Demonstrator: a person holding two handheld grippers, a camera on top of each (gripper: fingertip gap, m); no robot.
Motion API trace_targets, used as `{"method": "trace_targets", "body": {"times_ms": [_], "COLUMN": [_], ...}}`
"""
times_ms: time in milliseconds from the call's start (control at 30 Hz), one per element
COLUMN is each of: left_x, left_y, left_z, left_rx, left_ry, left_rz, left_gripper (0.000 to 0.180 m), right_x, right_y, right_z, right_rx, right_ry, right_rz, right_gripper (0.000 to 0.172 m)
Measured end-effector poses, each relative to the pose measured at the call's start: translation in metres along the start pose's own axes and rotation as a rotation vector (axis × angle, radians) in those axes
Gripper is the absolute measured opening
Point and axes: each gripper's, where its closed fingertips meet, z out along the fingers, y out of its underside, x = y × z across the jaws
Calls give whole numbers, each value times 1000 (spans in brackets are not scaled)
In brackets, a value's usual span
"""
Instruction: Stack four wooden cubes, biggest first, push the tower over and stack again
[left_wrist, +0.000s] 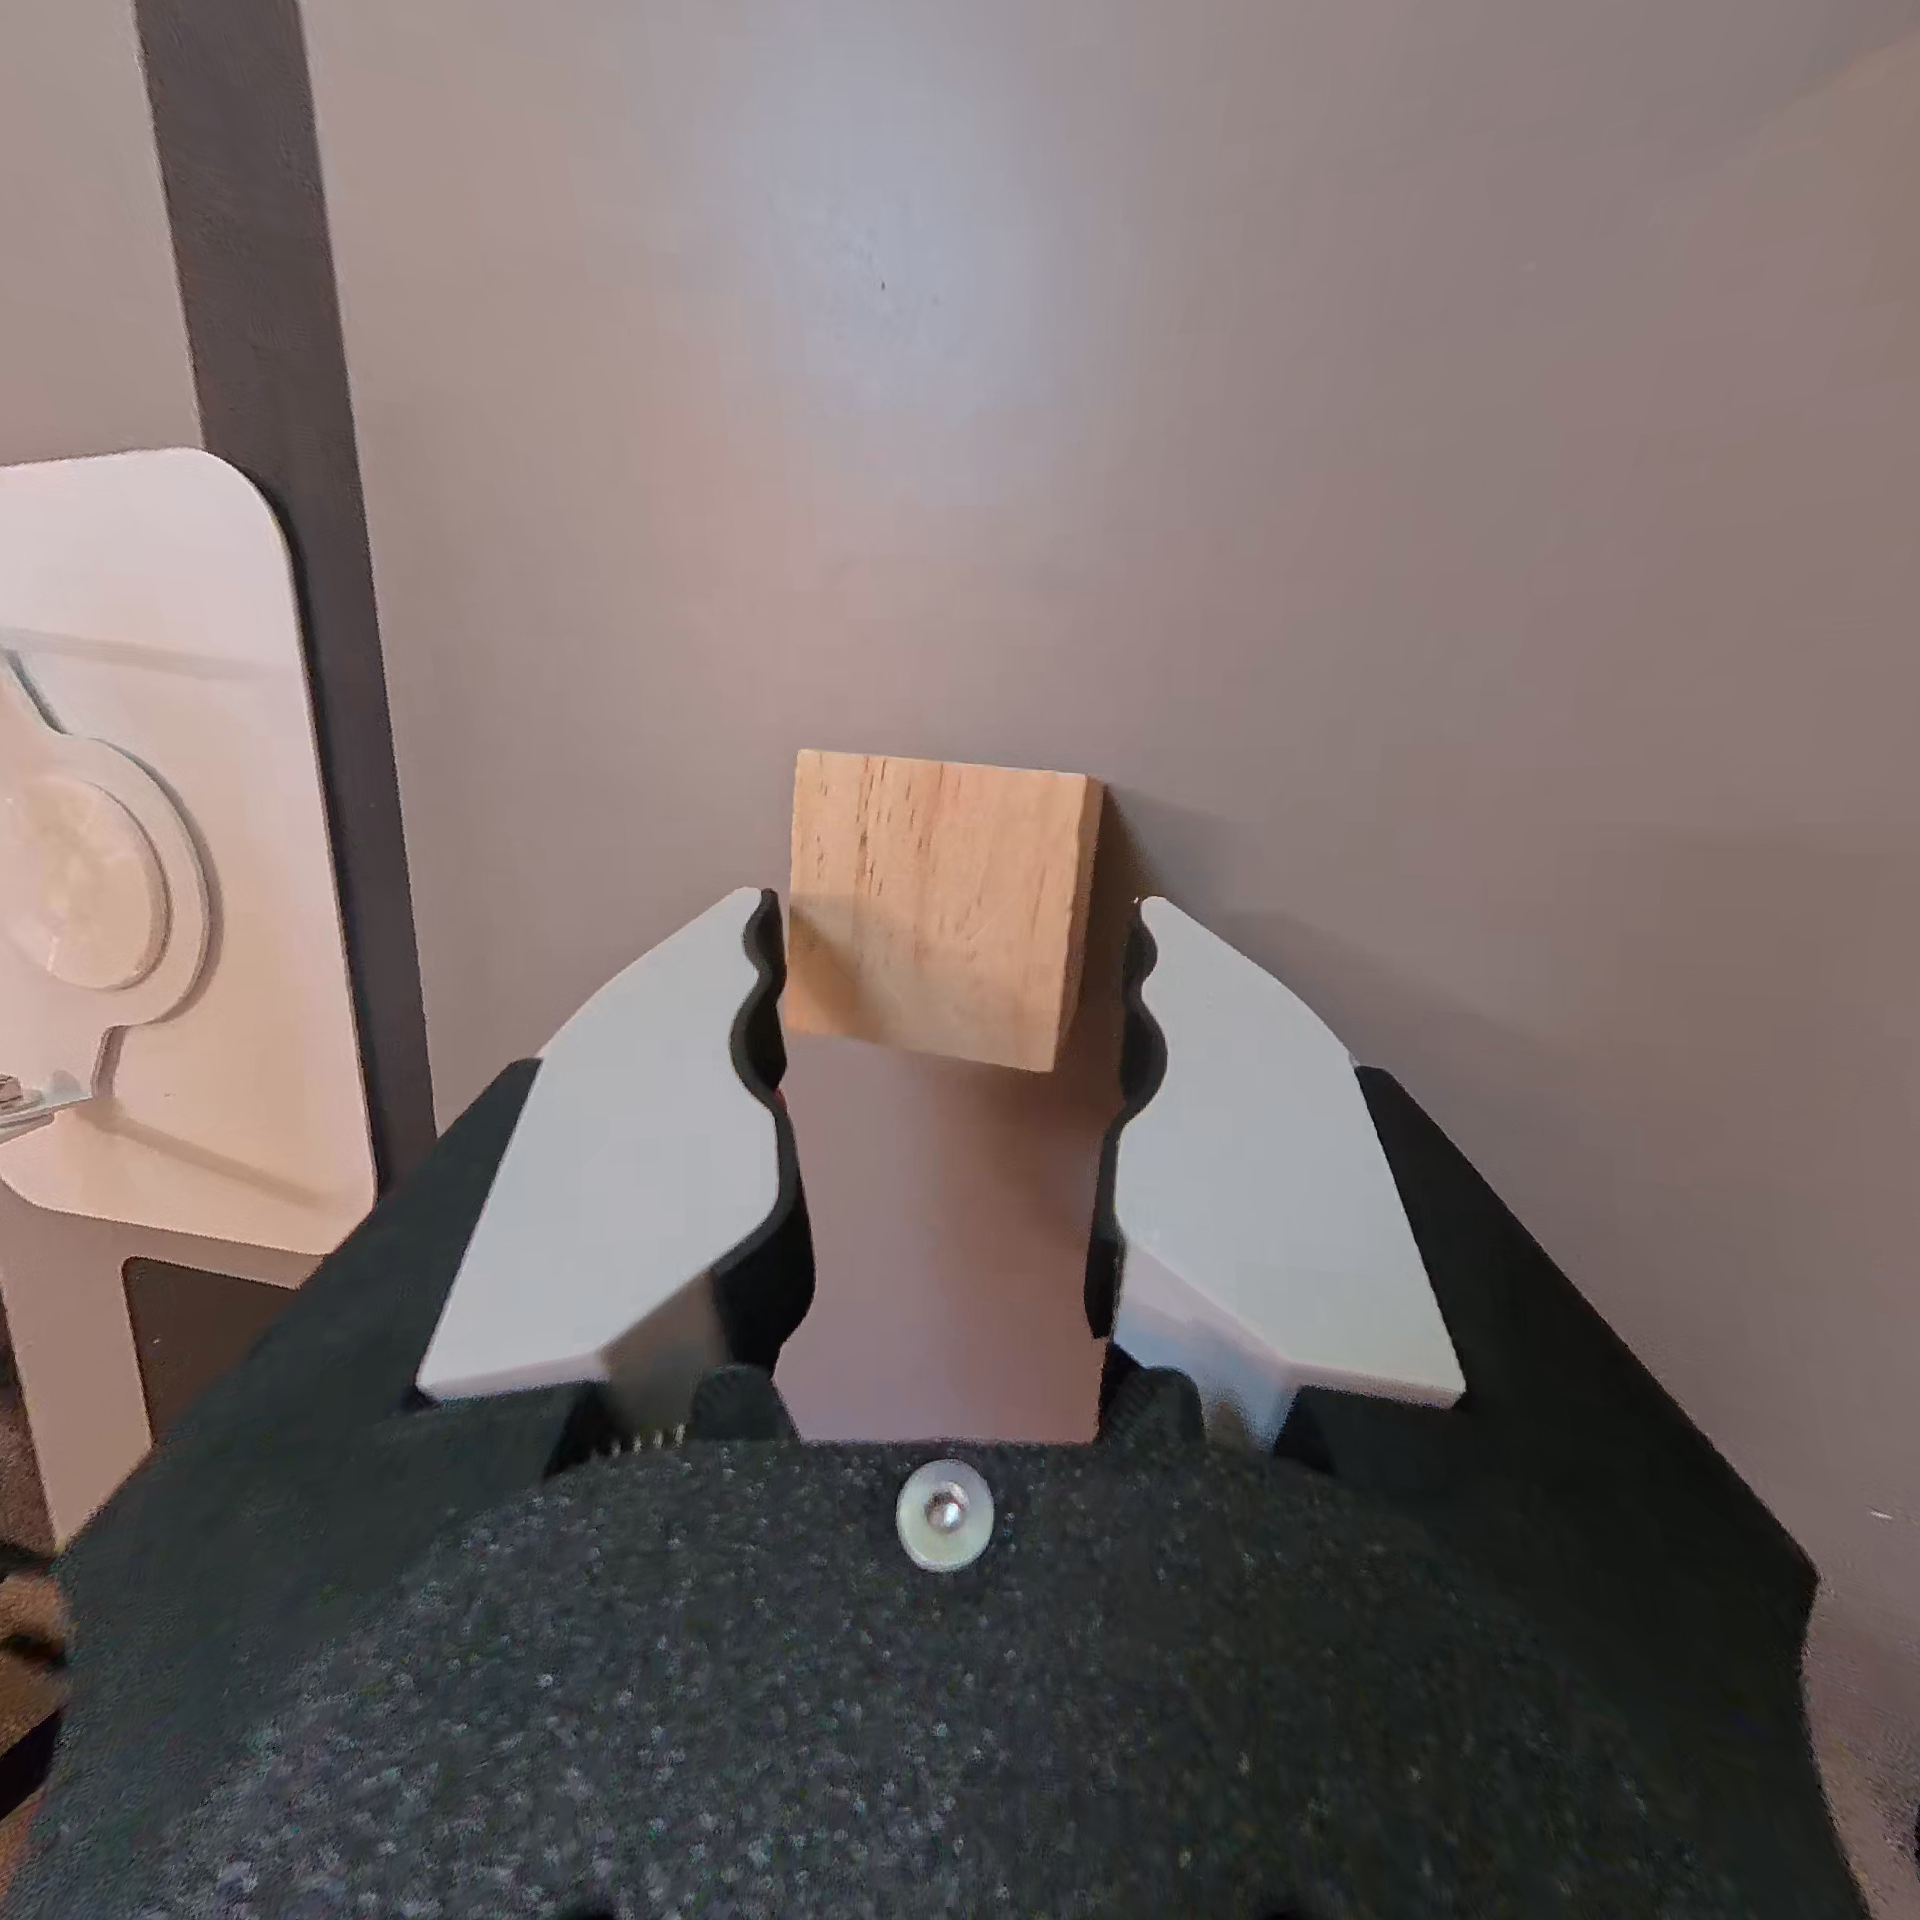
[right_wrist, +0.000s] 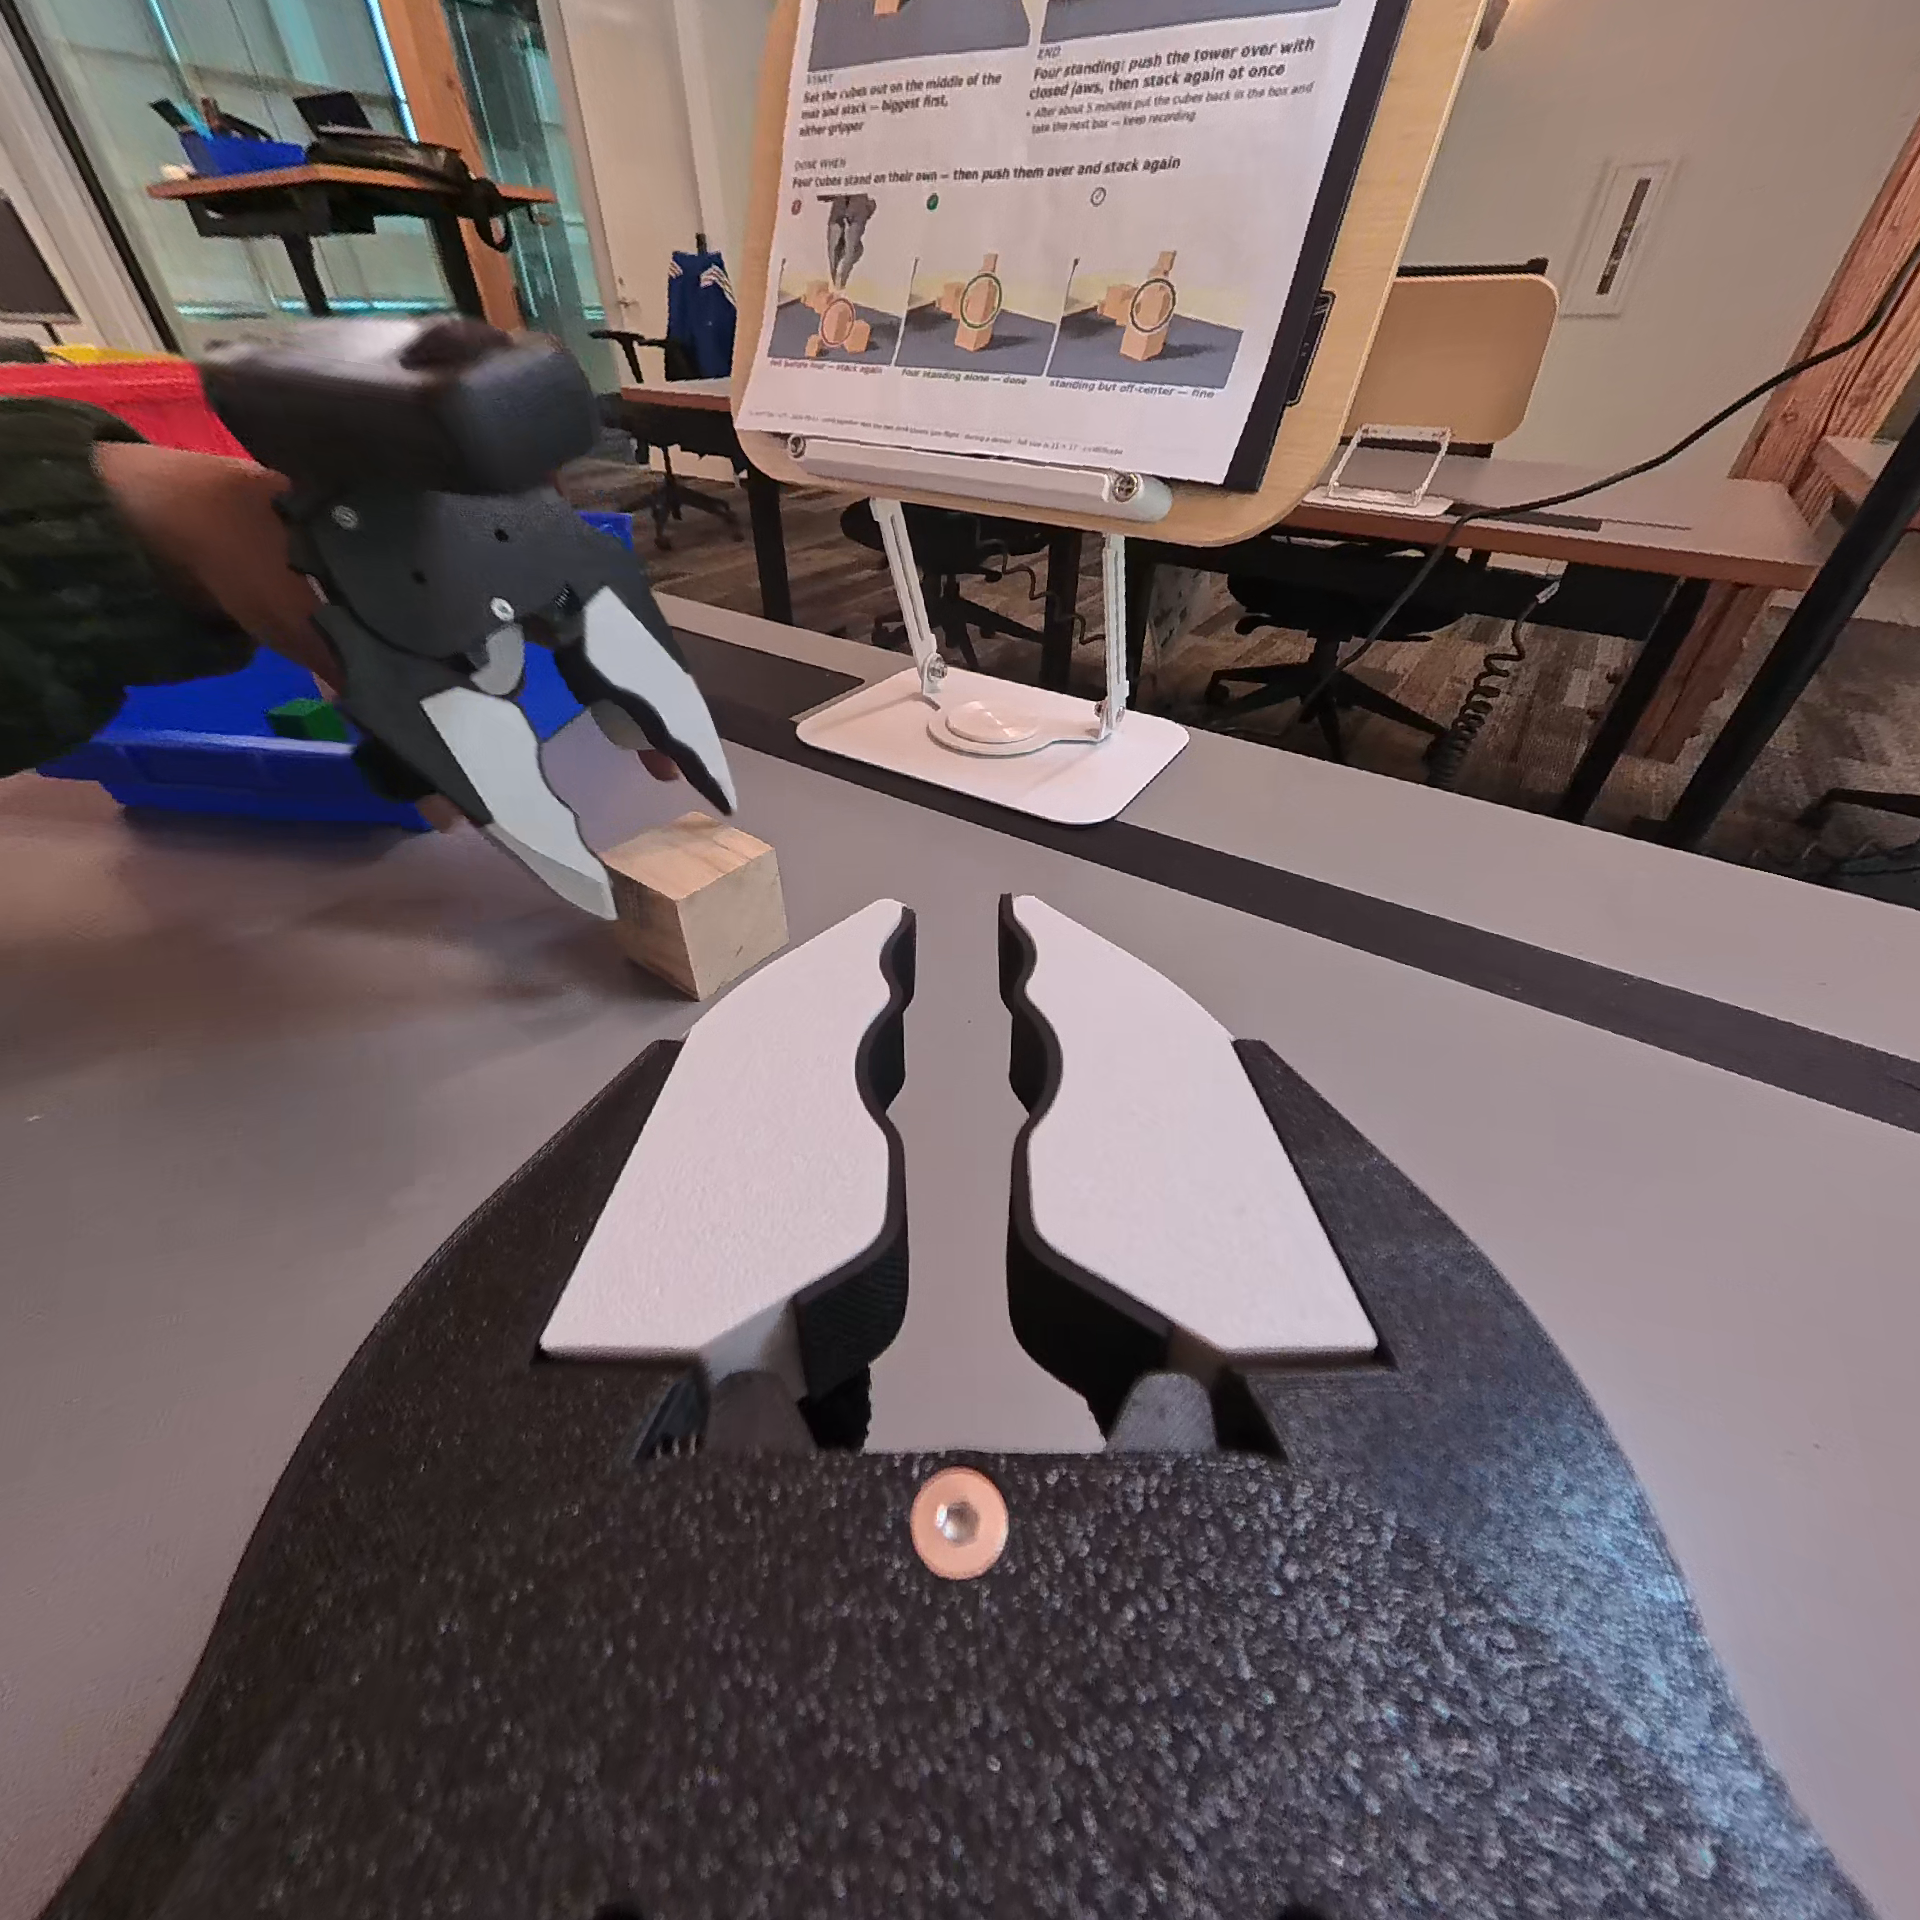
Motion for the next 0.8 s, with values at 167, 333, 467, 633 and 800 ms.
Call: {"method": "trace_targets", "body": {"times_ms": [167,333,467,633,800], "left_x": [-8,-49,-83,-101,-88], "left_y": [-6,43,112,218,294], "left_z": [-59,-144,-201,-203,-170], "left_rx": [176,250,261,74,-142], "left_ry": [-77,-263,-390,-430,-329], "left_rz": [-58,-208,-378,-568,-643], "left_gripper": [59,57,56,56,55], "right_x": [1,5,13,22,24], "right_y": [-3,-9,-16,-19,-15], "right_z": [-2,-6,-11,-15,-13], "right_rx": [13,39,77,102,88], "right_ry": [4,29,84,132,140], "right_rz": [0,-5,-7,-4,-5], "right_gripper": [15,16,16,16,17]}}
